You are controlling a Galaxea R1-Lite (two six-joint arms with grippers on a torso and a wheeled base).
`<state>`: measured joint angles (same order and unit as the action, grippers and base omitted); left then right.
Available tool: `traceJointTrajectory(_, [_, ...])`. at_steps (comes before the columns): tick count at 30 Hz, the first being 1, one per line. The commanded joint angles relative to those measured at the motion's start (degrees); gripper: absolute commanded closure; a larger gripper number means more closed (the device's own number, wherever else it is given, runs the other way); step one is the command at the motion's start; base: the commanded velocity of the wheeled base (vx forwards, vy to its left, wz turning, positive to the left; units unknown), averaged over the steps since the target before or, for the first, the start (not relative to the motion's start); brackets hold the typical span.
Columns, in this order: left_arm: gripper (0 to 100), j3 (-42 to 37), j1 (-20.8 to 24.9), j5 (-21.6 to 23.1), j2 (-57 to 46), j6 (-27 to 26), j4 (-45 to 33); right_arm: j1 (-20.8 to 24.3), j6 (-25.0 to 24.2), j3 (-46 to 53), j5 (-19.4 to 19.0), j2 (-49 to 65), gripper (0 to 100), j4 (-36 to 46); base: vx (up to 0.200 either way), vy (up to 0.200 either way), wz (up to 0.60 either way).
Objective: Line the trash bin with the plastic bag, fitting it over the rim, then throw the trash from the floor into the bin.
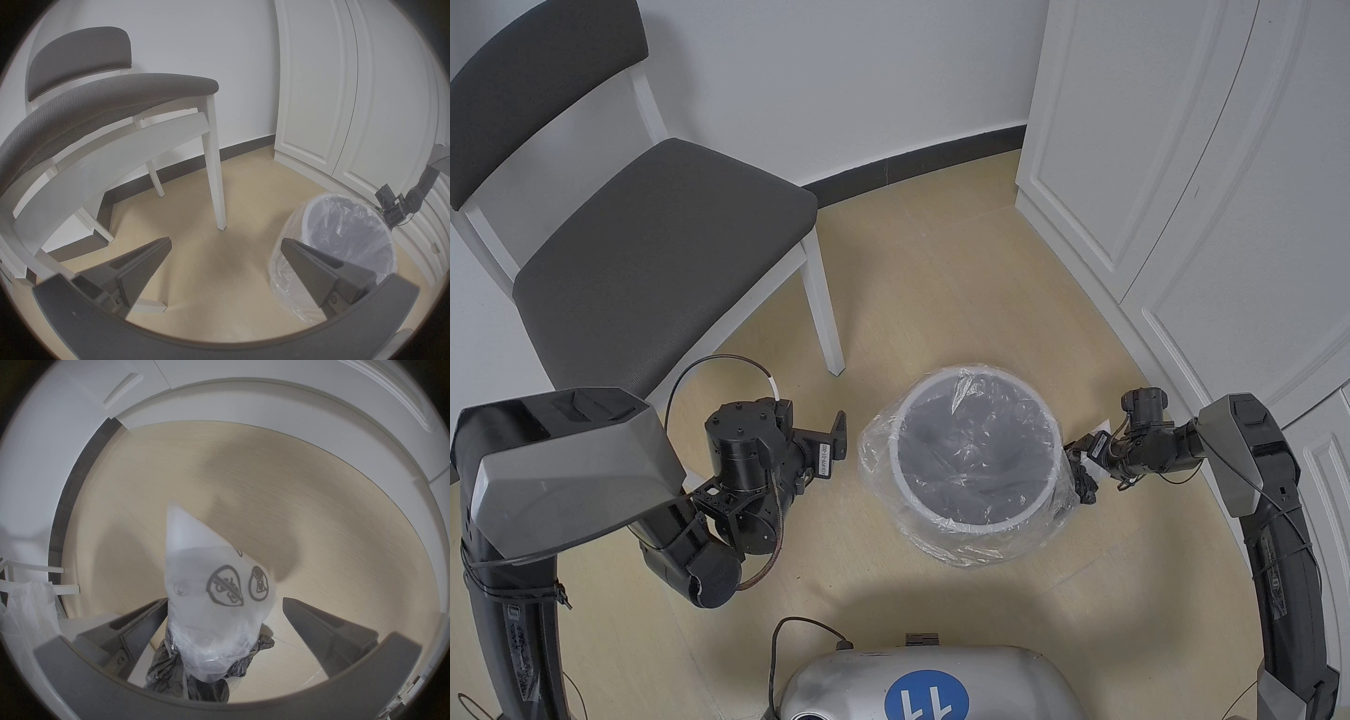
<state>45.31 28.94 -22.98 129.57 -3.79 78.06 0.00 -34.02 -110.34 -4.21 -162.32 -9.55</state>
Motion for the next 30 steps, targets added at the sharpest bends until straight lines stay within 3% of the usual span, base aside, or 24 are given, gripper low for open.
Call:
traceJointTrajectory(1, [0,-2.42,-0.64,0.39,-4.15,-0.08,0.17,0.09,0.10,1.53,-0.01,0.51,0,-0.21,0.000,0.000,0.00])
traceJointTrajectory(13, [0,-8.49,-2.31,3.82,-29.91,-0.43,-0.98,0.26,2.30,2.23,-0.10,0.60,0,-0.30,0.000,0.000,0.00])
traceJointTrajectory(30, [0,-4.79,-6.00,3.91,-34.48,-0.43,0.08,0.26,2.47,3.02,-0.01,0.69,0,-0.30,0.000,0.000,0.00])
